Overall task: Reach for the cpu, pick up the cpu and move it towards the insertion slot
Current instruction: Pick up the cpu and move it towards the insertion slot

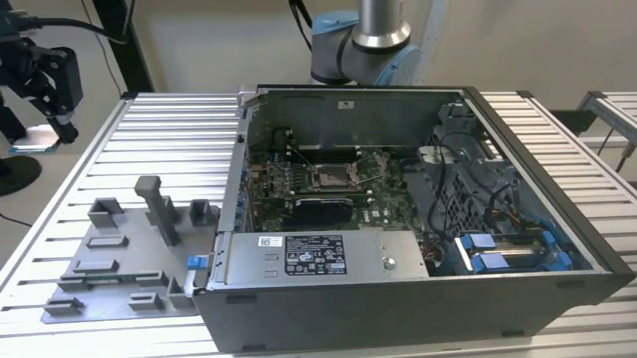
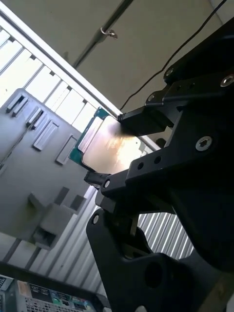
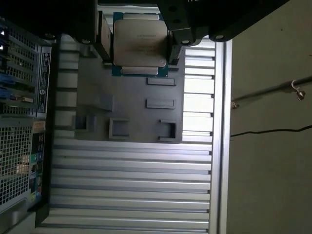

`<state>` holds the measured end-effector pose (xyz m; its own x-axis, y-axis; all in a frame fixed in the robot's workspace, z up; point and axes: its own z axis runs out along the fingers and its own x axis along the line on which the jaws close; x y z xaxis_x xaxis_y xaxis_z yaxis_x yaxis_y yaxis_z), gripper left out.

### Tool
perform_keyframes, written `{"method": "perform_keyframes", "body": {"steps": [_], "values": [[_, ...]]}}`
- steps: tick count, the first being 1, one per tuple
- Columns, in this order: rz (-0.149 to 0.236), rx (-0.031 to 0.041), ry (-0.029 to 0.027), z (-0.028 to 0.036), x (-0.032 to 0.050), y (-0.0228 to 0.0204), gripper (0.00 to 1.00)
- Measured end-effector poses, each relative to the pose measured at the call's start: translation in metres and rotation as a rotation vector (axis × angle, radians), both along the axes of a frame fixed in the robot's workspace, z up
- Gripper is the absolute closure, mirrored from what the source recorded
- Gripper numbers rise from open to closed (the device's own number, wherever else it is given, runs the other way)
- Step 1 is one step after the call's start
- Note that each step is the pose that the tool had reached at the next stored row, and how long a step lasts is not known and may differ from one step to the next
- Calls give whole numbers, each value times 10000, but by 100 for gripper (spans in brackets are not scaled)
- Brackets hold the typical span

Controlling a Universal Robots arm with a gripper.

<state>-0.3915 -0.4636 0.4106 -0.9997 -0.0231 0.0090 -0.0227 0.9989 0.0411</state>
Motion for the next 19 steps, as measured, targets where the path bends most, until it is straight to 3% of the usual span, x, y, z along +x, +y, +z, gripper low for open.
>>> {"method": "perform_keyframes", "body": {"steps": [19], "values": [[0, 1, 234, -1, 849, 0, 100]]}}
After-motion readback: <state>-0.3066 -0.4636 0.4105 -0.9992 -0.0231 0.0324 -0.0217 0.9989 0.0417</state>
